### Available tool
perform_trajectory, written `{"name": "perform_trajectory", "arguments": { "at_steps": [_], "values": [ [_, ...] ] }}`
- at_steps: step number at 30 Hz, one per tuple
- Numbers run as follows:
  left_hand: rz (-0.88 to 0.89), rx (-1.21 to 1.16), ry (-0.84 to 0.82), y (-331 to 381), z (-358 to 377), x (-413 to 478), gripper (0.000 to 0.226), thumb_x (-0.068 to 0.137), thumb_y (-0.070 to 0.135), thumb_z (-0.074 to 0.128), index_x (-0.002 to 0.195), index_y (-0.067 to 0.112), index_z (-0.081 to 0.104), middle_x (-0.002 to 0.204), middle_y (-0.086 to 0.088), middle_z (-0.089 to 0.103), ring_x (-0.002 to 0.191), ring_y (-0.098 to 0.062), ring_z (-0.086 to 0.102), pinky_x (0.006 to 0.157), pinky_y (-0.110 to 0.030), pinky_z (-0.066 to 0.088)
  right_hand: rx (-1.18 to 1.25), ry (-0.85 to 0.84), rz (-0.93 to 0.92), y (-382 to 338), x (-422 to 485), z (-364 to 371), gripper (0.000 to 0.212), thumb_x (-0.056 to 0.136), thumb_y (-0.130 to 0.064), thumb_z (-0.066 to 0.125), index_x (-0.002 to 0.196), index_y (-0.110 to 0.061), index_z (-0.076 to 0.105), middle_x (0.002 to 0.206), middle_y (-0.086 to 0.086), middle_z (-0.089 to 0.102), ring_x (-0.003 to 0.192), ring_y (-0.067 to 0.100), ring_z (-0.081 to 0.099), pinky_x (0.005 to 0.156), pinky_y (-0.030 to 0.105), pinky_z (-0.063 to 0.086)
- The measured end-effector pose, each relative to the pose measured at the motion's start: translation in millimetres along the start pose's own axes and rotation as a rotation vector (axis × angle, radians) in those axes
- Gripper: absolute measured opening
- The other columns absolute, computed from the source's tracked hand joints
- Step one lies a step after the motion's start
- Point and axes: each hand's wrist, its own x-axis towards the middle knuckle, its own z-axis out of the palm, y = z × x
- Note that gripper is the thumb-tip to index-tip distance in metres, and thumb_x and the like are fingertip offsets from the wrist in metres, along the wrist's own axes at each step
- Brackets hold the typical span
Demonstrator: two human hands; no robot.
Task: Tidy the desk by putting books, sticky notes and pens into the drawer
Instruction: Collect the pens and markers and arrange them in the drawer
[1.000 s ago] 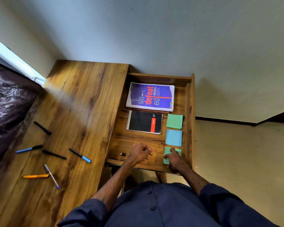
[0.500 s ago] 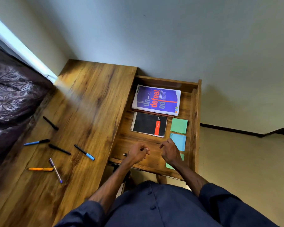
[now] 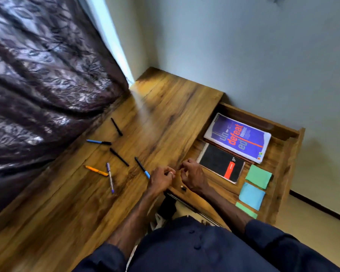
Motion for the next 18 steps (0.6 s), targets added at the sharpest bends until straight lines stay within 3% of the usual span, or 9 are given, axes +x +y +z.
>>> {"name": "perform_trajectory", "arguments": {
  "at_steps": [2, 7, 9, 15, 18],
  "values": [
    [-0.039, -0.033, 0.04, -19.5, -22.8, -0.4, 0.018, 0.094, 0.015, 0.06, 0.094, 0.024, 0.075, 0.098, 0.006, 0.077, 0.086, -0.015, 0.072, 0.08, -0.036, 0.061, 0.003, -0.054, -0.04, -17.8, 13.4, 15.9, 0.016, 0.087, -0.007, 0.061, 0.097, -0.011, 0.073, 0.099, 0.006, 0.065, 0.086, 0.018, 0.062, 0.076, 0.034, 0.056],
    [-0.144, -0.121, 0.194, -72.6, -67.7, -2.3, 0.018, 0.089, 0.01, 0.061, 0.093, 0.013, 0.078, 0.094, -0.004, 0.079, 0.088, -0.027, 0.074, 0.085, -0.043, 0.059, -0.008, -0.19, -0.087, -57.0, 38.3, 58.1, 0.019, 0.084, -0.002, 0.061, 0.096, -0.006, 0.074, 0.091, 0.009, 0.075, 0.087, 0.025, 0.07, 0.079, 0.037, 0.055],
    [-0.184, -0.171, 0.227, -93.8, -81.8, -4.5, 0.017, 0.088, 0.008, 0.061, 0.092, 0.011, 0.077, 0.091, -0.006, 0.079, 0.086, -0.03, 0.074, 0.085, -0.044, 0.059, -0.062, -0.229, -0.057, -69.7, 45.2, 75.2, 0.015, 0.084, -0.009, 0.063, 0.094, -0.008, 0.075, 0.091, 0.006, 0.076, 0.089, 0.023, 0.071, 0.079, 0.033, 0.053],
    [-0.262, -0.211, 0.261, -140.4, -105.1, -9.5, 0.013, 0.093, 0.018, 0.062, 0.093, 0.019, 0.075, 0.092, 0.005, 0.079, 0.087, -0.021, 0.073, 0.086, -0.039, 0.058, -0.235, -0.283, 0.068, -93.7, 64.7, 114.9, 0.034, 0.092, -0.036, 0.066, 0.113, -0.01, 0.064, 0.113, 0.008, 0.066, 0.105, 0.026, 0.061, 0.087, 0.038, 0.05],
    [-0.287, -0.183, 0.286, -157.6, -113.9, -8.9, 0.01, 0.092, 0.023, 0.064, 0.09, 0.024, 0.074, 0.09, 0.012, 0.078, 0.088, -0.012, 0.072, 0.085, -0.033, 0.058, -0.331, -0.345, 0.107, -99.5, 68.3, 130.8, 0.035, 0.095, -0.036, 0.063, 0.114, -0.008, 0.058, 0.116, 0.01, 0.058, 0.106, 0.027, 0.056, 0.089, 0.04, 0.049]
  ]
}}
